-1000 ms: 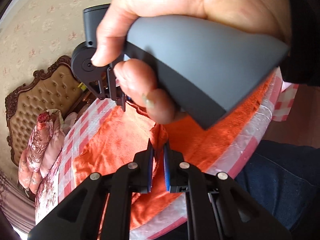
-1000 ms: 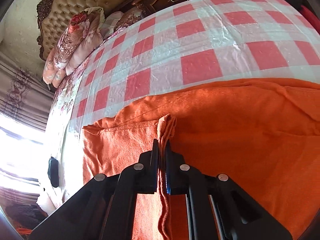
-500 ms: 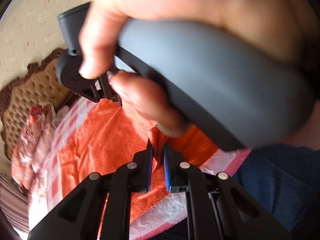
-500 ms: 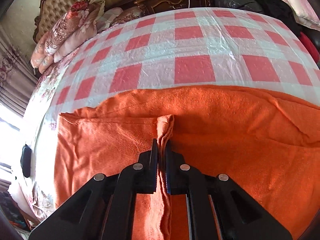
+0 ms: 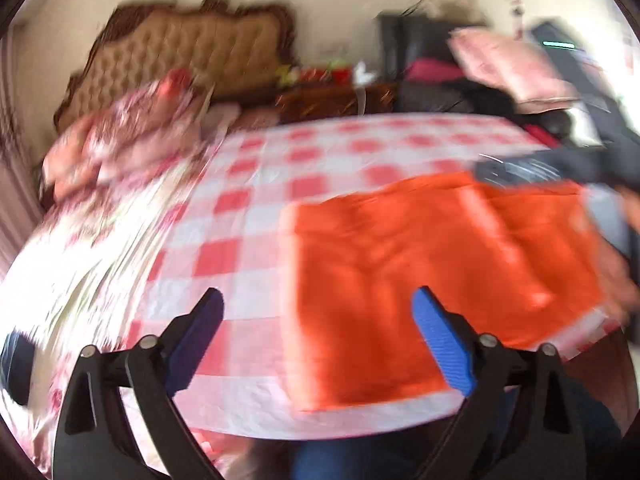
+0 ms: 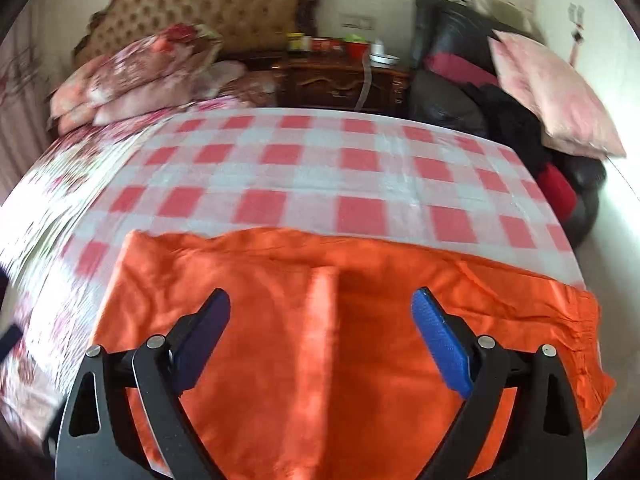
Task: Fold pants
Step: 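Open both grippers and withdraw them from the folded pants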
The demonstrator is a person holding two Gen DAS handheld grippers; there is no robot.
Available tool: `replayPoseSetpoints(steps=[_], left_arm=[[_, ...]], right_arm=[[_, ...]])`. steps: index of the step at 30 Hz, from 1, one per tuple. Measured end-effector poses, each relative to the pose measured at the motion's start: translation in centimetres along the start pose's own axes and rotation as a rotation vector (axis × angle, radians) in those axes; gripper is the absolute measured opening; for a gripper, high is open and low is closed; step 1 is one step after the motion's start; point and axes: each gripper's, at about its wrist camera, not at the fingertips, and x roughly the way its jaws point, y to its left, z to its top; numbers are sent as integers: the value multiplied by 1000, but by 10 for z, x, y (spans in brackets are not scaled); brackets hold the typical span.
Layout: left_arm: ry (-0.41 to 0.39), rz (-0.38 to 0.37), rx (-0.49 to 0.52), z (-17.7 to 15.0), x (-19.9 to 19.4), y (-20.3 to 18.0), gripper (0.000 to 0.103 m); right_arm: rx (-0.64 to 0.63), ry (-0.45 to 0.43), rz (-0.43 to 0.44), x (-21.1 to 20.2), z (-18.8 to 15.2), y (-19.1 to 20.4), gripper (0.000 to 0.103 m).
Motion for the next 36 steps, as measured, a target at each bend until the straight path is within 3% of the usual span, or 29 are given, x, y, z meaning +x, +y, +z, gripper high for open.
replayPoseSetpoints(steps=[3, 7, 9, 12, 19, 22, 25, 26, 28, 30, 31, 32, 35, 36], left_arm=[[2, 37, -49, 19, 25, 28, 101], [-6, 45, -65, 35, 58, 44, 101], [-7, -66, -39, 35, 70, 46, 101], [87, -127, -52, 41, 105, 49, 101], [225, -33, -52, 48, 159, 56, 101], [211, 57, -110, 56, 167, 77, 100], [212, 78, -150, 59, 167, 90, 69], [209, 58, -158, 59, 160, 91, 66], [195, -37, -144, 53, 147, 82, 66], [212, -79, -105, 41, 143, 70, 69], [202, -69, -85, 35, 144, 66, 70], [174, -31, -74, 32, 142, 66, 82], [157, 90, -104, 30, 131, 79, 81], [146, 95, -111, 28, 123, 83, 80]], right_arm=[[-48, 33, -7, 12, -10, 28, 91], [1, 112, -5, 37, -24, 30, 92], [5, 163, -42, 49, -28, 29, 92], [22, 214, -35, 60, -34, 27, 92], [83, 238, 10, 65, -40, 19, 99], [87, 230, 4, 64, -42, 20, 99], [86, 219, 4, 63, -43, 20, 99], [86, 219, 4, 64, -43, 20, 99], [86, 219, 5, 64, -43, 20, 99], [89, 225, 4, 64, -42, 21, 99], [86, 227, 4, 64, -42, 21, 99], [82, 226, 6, 64, -42, 21, 99], [81, 223, 8, 64, -42, 21, 99], [77, 225, 10, 64, -42, 21, 99]])
